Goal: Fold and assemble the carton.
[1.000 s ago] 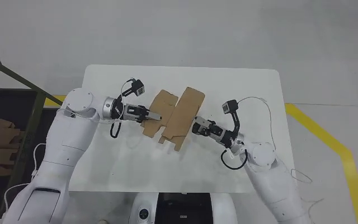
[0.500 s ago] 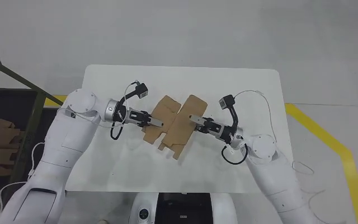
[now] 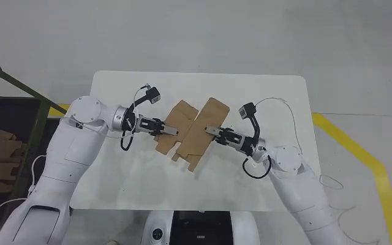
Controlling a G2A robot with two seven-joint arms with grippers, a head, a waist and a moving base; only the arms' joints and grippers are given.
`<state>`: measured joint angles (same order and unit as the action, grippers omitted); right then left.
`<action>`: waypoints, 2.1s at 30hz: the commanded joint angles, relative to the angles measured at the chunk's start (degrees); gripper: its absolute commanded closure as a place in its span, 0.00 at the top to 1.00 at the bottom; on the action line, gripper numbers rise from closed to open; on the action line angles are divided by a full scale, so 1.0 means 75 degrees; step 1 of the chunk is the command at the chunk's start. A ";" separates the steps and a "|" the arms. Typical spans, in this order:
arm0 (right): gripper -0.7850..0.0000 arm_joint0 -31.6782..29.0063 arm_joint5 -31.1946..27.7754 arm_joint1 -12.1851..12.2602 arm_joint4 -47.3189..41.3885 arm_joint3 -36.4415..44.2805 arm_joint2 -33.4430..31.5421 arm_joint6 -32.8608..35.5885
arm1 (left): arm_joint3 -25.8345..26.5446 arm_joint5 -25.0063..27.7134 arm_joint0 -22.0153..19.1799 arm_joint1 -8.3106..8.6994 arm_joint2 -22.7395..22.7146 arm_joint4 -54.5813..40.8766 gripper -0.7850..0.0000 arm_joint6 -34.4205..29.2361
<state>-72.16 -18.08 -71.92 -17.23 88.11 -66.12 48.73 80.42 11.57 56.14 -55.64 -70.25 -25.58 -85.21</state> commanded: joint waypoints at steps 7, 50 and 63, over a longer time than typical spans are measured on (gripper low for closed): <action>0.00 -0.0449 0.0117 0.0036 -0.0075 0.0306 -0.0382 -0.1209 | -0.0005 0.1141 0.0334 -0.0032 -0.0618 -0.0852 1.00 0.1869; 0.00 -0.2656 0.1170 -0.0597 0.2631 0.2381 0.1346 -0.8488 | -0.0010 0.1179 0.0828 -0.0474 0.0364 -0.0072 0.32 0.4657; 0.41 -0.2562 0.1099 -0.0690 0.3007 0.2409 0.1439 -0.8450 | -0.0467 0.1289 0.0441 -0.0640 0.0664 -0.0257 0.00 0.4634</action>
<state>-91.51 -9.74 -77.07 5.09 106.19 -55.38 -15.16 77.01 21.12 59.59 -60.38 -65.21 -27.20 -50.42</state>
